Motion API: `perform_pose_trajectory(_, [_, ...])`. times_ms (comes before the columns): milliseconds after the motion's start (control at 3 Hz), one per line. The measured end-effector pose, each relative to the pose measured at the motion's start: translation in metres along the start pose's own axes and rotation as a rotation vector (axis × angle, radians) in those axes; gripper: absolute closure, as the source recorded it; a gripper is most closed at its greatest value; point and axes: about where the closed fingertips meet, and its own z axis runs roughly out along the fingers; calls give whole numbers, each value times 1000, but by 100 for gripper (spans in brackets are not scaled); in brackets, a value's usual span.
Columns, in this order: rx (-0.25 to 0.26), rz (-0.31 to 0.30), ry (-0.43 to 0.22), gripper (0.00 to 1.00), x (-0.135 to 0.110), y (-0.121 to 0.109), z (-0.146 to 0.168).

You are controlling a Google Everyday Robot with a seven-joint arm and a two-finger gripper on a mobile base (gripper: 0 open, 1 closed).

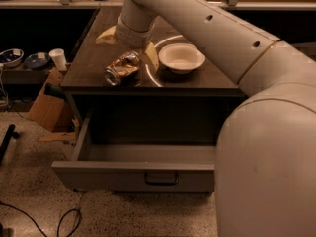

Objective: Pick orange can from top drawer and place on counter

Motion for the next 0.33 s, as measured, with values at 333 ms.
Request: perform_pose_trajectory(333, [-1, 2, 0, 0, 0, 0, 0])
